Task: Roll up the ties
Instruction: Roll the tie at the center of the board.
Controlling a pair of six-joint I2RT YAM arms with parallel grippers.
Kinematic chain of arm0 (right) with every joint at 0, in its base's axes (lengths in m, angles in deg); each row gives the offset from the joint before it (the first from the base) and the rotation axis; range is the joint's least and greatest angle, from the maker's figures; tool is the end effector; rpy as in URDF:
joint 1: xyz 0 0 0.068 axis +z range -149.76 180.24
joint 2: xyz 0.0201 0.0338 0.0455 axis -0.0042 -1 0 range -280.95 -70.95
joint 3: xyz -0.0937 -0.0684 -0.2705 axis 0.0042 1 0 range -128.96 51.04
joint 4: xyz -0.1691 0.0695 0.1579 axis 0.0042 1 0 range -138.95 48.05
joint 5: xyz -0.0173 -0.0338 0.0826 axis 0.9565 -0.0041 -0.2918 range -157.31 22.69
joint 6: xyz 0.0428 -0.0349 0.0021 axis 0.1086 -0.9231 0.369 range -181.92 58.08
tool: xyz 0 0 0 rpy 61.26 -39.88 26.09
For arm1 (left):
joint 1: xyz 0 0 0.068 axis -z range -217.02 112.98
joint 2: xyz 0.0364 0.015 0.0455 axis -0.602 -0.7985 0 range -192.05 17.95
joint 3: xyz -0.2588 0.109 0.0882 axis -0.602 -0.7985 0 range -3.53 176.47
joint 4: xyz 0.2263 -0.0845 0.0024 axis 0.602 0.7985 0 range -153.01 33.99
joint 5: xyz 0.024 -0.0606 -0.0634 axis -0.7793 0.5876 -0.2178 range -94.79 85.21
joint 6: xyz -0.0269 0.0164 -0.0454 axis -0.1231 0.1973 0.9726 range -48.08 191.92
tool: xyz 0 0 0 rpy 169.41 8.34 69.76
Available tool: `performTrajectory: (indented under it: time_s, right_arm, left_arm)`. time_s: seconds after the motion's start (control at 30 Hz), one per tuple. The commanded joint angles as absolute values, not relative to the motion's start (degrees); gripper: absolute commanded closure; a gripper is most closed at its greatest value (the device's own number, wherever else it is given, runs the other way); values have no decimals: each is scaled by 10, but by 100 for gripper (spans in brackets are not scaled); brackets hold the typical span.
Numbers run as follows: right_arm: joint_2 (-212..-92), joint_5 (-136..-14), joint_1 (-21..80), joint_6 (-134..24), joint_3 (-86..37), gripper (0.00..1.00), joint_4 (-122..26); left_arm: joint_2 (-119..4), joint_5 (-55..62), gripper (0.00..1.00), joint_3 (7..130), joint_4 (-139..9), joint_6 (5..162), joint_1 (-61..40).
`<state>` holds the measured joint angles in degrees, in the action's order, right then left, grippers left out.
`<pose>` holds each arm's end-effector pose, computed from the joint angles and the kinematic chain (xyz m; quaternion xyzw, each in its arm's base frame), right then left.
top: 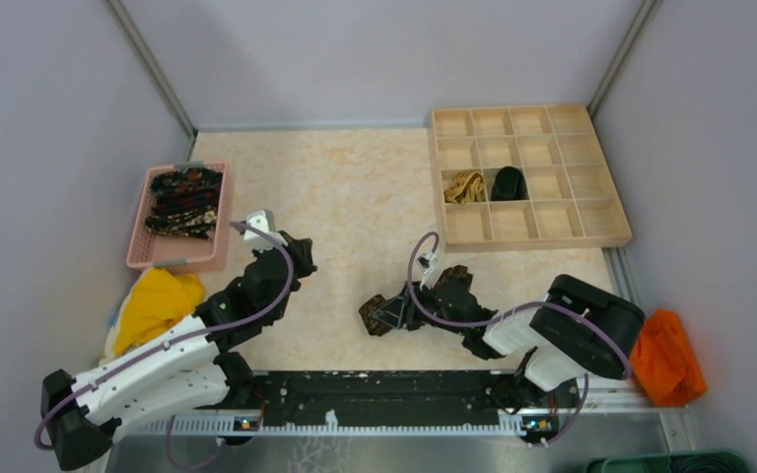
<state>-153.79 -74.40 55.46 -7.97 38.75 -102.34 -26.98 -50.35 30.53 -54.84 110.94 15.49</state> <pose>0.1227 0.1848 0.1737 -0.0457 0.8027 0.5117 0.3028 0.1085 -0.0973 0.2997 -0.1351 0.7719 -0.1635 0.5993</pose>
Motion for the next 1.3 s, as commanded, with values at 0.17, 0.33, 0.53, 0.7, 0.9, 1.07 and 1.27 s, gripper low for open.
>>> performTrajectory:
  time_s: [0.17,0.33,0.53,0.7,0.9,1.07,1.27]
  right_arm:
    - [-1594,-766,522,-34,425,59,-1164]
    - [-1599,-754,519,-36,434,55,-1167]
    - [-1546,-735,518,-64,426,48,-1090]
    - [-1473,-703,518,-100,408,39,-969]
    - [-1405,-646,518,-149,375,35,-797]
    - [-1407,-617,518,-175,356,36,-738]
    - [-1382,-579,519,-191,352,37,-703]
  left_arm:
    - [-291,-481,100,321,-579,1093,157]
    - [-294,-477,100,319,-582,1089,157]
    - [-300,-470,100,310,-601,1072,157]
    - [-314,-466,100,310,-614,1067,156]
    - [-336,-457,100,308,-625,1067,157]
    - [-355,-457,100,308,-626,1068,156]
    - [-375,-463,100,306,-655,1063,156]
